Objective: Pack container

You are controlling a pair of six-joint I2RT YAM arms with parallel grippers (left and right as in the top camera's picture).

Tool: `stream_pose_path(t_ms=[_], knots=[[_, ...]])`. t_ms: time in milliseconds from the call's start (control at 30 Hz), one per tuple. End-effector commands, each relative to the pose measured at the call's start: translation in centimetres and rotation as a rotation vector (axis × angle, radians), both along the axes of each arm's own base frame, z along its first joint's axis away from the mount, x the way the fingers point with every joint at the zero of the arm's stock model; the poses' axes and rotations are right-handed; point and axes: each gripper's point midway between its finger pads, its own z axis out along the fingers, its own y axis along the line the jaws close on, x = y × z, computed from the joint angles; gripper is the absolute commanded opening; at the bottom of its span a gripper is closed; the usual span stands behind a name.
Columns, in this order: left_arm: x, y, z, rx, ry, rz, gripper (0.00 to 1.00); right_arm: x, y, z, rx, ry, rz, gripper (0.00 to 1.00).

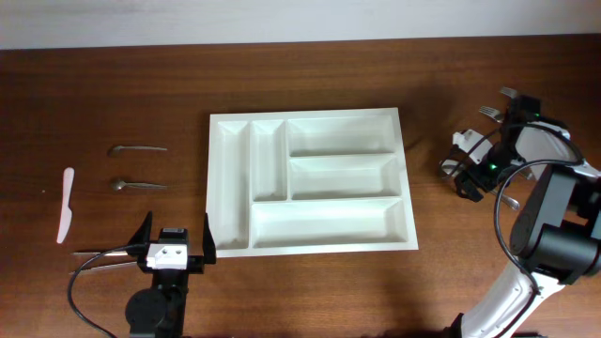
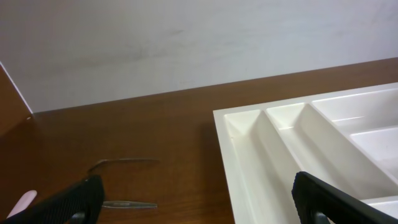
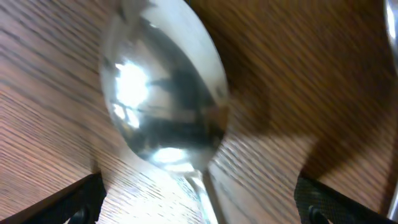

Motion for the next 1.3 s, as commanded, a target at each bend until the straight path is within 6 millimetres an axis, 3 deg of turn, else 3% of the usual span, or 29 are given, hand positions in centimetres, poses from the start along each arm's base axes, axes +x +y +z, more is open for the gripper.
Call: stream_pose_path(t_ms=[0,267,400,633,800,933,1100,1200,1267], knots=[[0.0,0.4,-0.1,0.014,0.003,0.019,0.99,-2.1,2.5,-3.3,0.074,0.102,0.035,0.99],[0.0,0.4,-0.1,0.014,0.003,0.02,0.99,-2.2,2.2,-3.3,0.074,0.104,0.0,0.99],[0.0,0.5,-0.1,0.014,0.002,0.023,0.99,-2.2,2.2,-3.3,0.073,0.104,0.0,0.73],[0.0,0.4,-0.1,0.014,0.003,0.023,0.99,-2.5,1.6,-3.3,0.036,0.122,0.001,0.71],[0.0,0.4,-0.1,0.014,0.002,0.023,0.99,-2.9,1.3,-3.3,0.016,0.14,0.002,0.51],[0.0,0.4,-0.1,0.014,0.003,0.023,0.99,-3.3,0.7,-3.3,0.0,0.154,-0.007,0.51],[0.0,0.4,-0.1,0.014,0.003,0.023,0.99,-3.4,0.4,-3.3,0.001,0.154,-0.015,0.24],[0.0,0.4,-0.1,0.014,0.003,0.023,0.99,-3.4,0.5,-3.3,0.007,0.152,-0.016,0.22],[0.0,0.4,-0.1,0.014,0.003,0.023,0.99,-3.3,0.7,-3.3,0.017,0.148,-0.016,0.12]])
